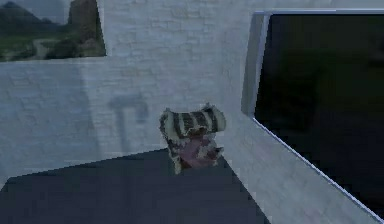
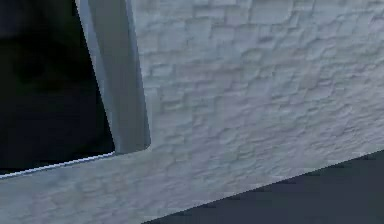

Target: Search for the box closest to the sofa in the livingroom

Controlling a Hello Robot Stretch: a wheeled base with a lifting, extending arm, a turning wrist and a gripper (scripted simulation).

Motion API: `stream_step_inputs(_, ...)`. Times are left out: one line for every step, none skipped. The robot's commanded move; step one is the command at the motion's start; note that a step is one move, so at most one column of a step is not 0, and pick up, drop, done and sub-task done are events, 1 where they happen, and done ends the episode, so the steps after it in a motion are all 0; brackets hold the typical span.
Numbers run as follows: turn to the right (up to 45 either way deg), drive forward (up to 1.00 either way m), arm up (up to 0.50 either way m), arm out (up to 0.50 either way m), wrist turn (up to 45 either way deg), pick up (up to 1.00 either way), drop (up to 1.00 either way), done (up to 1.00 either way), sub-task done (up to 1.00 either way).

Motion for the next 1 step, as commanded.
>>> stream_step_inputs(0.0, 0.50, 0.00, 0.00, 0.0, 0.00, 0.00, 0.00, 0.00)
